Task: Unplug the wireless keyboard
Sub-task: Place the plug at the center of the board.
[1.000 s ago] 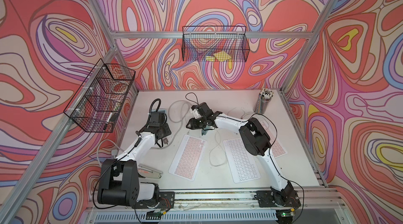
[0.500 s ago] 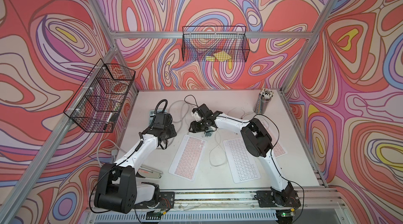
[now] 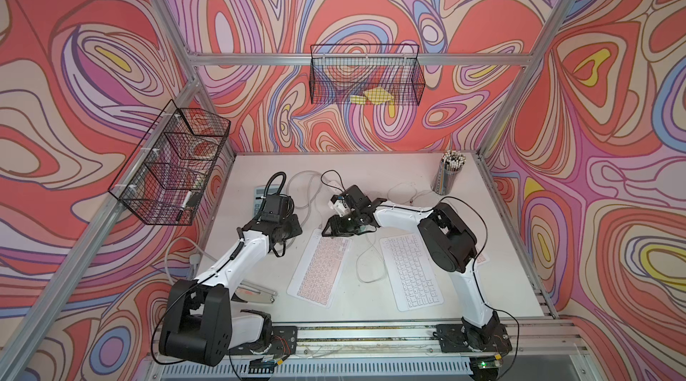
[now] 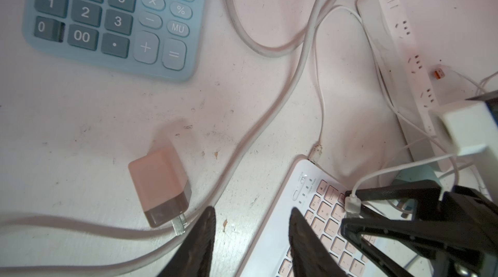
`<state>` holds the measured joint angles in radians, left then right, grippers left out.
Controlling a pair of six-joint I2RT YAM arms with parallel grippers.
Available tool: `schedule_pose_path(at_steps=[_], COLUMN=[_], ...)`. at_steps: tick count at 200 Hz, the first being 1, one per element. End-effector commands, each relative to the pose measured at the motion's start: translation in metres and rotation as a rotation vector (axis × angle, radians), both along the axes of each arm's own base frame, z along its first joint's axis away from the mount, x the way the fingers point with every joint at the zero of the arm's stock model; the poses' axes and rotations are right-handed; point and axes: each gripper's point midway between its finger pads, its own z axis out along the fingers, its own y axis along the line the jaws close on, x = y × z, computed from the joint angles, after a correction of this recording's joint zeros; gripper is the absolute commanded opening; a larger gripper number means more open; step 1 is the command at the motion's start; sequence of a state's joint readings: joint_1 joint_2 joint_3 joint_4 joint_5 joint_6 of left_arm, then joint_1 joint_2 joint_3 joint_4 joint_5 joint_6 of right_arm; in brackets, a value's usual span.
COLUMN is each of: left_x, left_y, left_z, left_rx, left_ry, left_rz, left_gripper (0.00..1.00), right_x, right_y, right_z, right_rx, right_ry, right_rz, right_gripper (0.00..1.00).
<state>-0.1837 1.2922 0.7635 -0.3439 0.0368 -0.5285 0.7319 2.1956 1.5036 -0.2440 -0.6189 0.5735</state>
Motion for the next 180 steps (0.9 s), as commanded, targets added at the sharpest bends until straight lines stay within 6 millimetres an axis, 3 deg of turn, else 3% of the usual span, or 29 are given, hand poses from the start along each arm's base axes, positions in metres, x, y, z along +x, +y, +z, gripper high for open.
schedule_pose_path(at_steps=[1,20,83,123,152,180], left_x=[-0.002,-0.004,-0.011,-0.019,-0.031,-0.048], left_y=[-0.004,-0.003,-0.005,-0.016,-0.026,-0.037], left_z=[0.004,0.004,-0.001,-0.010,-0.022,-0.032], left_rx=[-0.020,-0.020,-0.031,-0.036,-0.042,-0.066], left_ry=[-0.024,-0.028,-0.029,0.000,0.028,0.048], left_rz=[0.001,0.002,0.008,-0.014,-0.027,-0.032], left_gripper=[0.46,0.46,0.46,0.44,0.43,0.40], right_x=[-0.008,-0.012,0.001,0.011,0.012,0.005], right_y=[0.011,0.007,-0.025,-0.039,-0.030,-0.013], right_z=[0.026,0.028,0.042,0.038,0.045,0.041], right_rx=[0.128,0.135,-0.041,-0.178,-0.178,-0.164], right_ry=[0.035,0.043,-0.126,-0.192,-0.227,-0.221], right_rz=[-0.002,-0.022,-0.077,-0.060,-0.041,-0.009], right_gripper=[0.50,0.50,0.50,0.50,0.46,0.30])
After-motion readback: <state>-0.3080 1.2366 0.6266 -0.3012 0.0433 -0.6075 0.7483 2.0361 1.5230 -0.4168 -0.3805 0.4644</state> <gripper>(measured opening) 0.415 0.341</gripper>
